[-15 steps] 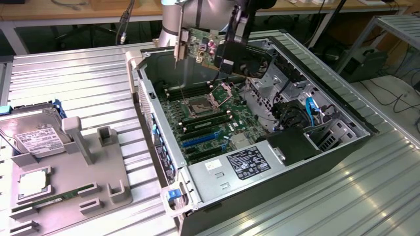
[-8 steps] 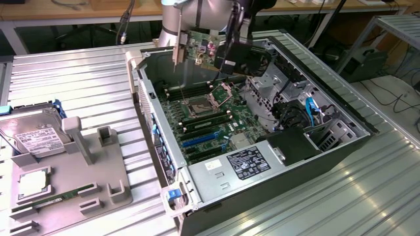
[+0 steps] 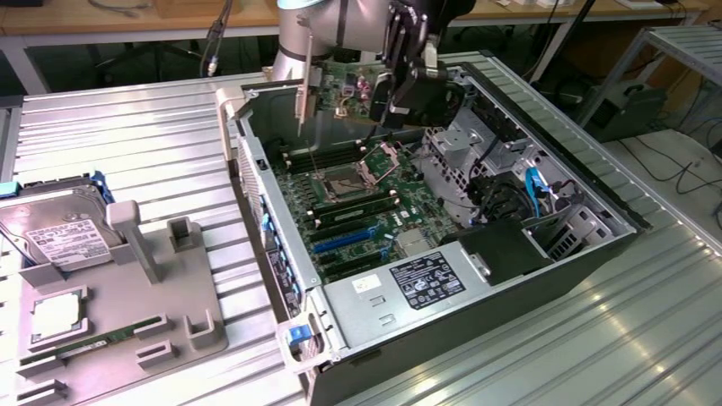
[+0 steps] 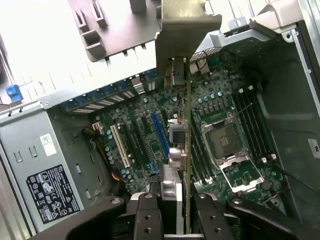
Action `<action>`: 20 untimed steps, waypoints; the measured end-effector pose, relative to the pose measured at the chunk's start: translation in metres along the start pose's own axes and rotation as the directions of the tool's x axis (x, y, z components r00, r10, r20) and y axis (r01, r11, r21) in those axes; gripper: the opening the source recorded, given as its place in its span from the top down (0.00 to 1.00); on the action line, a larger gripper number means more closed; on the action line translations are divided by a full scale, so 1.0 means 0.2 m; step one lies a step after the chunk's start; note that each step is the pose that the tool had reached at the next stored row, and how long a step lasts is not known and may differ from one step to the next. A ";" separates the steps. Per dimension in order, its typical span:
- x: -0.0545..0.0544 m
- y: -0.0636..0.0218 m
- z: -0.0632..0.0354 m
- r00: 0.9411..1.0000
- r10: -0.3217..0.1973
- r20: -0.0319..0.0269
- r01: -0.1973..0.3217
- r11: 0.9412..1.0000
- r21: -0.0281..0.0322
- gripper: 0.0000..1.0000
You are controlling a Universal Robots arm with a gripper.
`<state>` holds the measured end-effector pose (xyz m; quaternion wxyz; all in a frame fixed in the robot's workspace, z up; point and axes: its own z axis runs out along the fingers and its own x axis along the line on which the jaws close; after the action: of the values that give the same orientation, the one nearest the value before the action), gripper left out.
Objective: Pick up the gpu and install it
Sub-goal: 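Insert the gpu into the slot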
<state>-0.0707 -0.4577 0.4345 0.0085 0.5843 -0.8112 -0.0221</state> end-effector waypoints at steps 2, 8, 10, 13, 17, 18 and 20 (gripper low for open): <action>0.00 0.000 0.000 0.999 -0.033 -0.001 0.033 0.999 0.001 0.71; 0.00 -0.001 0.006 0.988 -0.156 -0.005 0.156 0.988 0.007 0.71; 0.00 -0.001 0.008 0.981 -0.192 -0.006 0.192 0.981 0.011 0.71; 0.00 -0.001 0.012 0.970 -0.242 -0.006 0.242 0.970 0.024 0.71; 0.00 -0.002 0.018 0.954 -0.300 -0.008 0.300 0.953 0.046 0.71; 0.00 -0.003 0.021 0.951 -0.310 -0.008 0.310 0.949 0.050 0.71; 0.00 -0.004 0.028 0.949 -0.315 -0.008 0.315 0.947 0.056 0.71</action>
<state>-0.0705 -0.4587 0.4288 -0.0121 0.7064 -0.7077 -0.0003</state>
